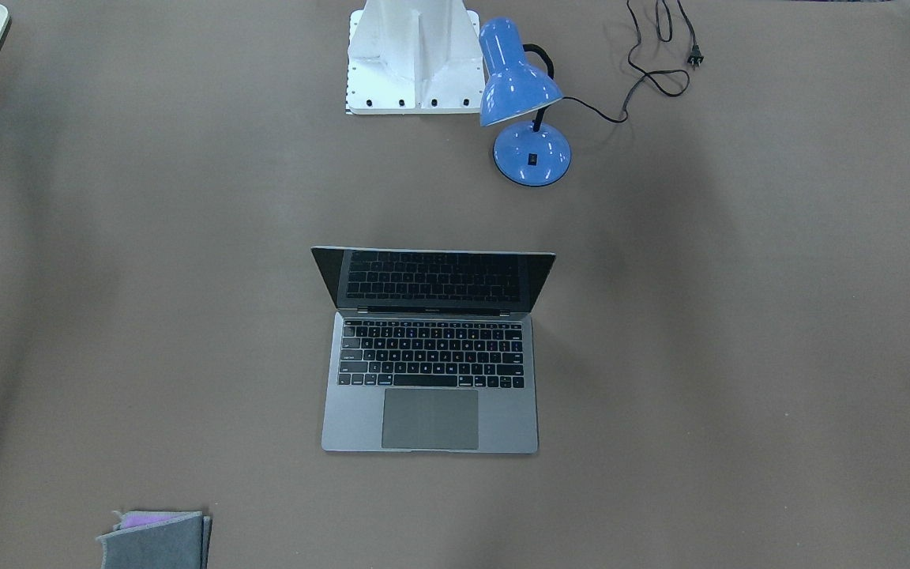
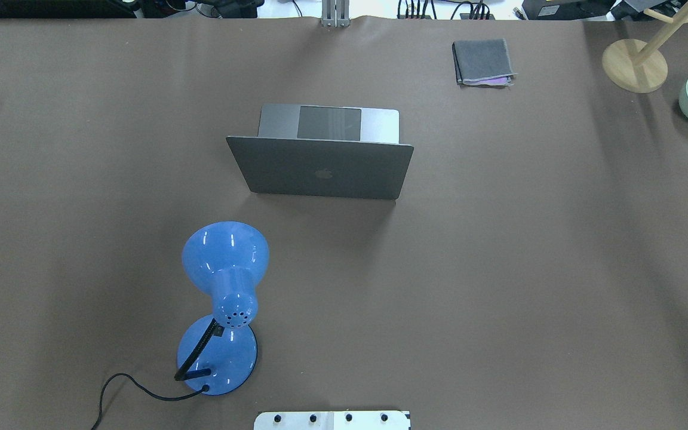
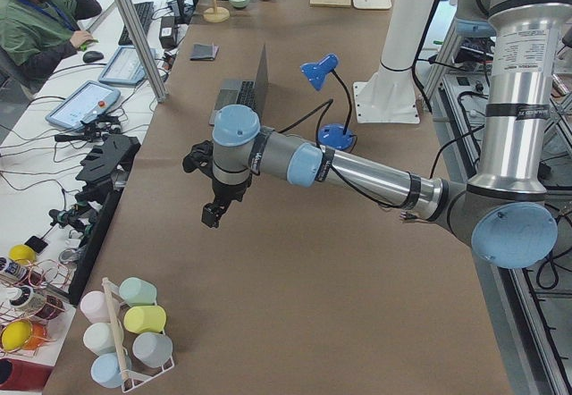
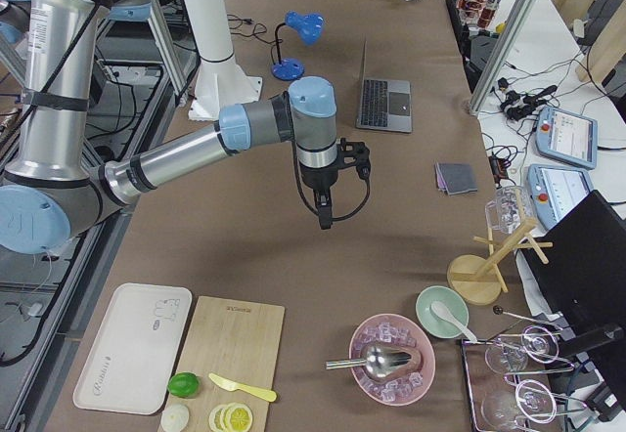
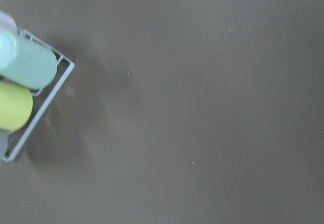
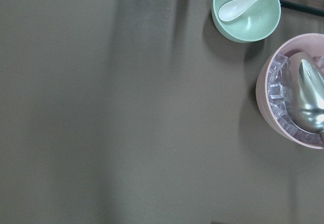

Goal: Close laptop

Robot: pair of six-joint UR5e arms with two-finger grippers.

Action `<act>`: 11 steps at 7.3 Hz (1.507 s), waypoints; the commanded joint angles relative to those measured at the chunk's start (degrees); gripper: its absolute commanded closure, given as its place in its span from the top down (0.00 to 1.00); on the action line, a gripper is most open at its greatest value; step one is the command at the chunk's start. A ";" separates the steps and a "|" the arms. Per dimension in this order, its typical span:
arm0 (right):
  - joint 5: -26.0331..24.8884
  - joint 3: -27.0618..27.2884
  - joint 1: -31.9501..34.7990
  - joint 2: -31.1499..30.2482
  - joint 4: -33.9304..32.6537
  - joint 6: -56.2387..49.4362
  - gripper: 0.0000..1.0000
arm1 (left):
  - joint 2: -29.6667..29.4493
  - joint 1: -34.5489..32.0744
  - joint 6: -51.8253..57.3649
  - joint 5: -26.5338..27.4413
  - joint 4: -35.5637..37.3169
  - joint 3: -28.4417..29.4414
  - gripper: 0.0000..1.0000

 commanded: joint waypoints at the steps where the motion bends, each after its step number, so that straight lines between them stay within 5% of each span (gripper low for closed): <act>1: -0.30 0.04 0.06 -0.03 2.85 1.80 1.00 | -0.98 0.04 -5.44 0.01 -13.56 6.29 0.99; 6: 0.23 -0.49 -0.03 0.05 6.21 1.89 1.00 | -2.91 0.13 -11.99 -3.94 -17.02 5.97 0.99; 8: 6.26 -0.66 -0.03 0.06 8.66 2.68 1.00 | -2.92 2.31 -12.17 -4.82 -20.35 5.97 0.99; 11: 8.58 -0.66 -3.78 0.58 15.40 16.42 1.00 | -5.28 6.88 -24.41 -9.72 -24.56 5.71 0.99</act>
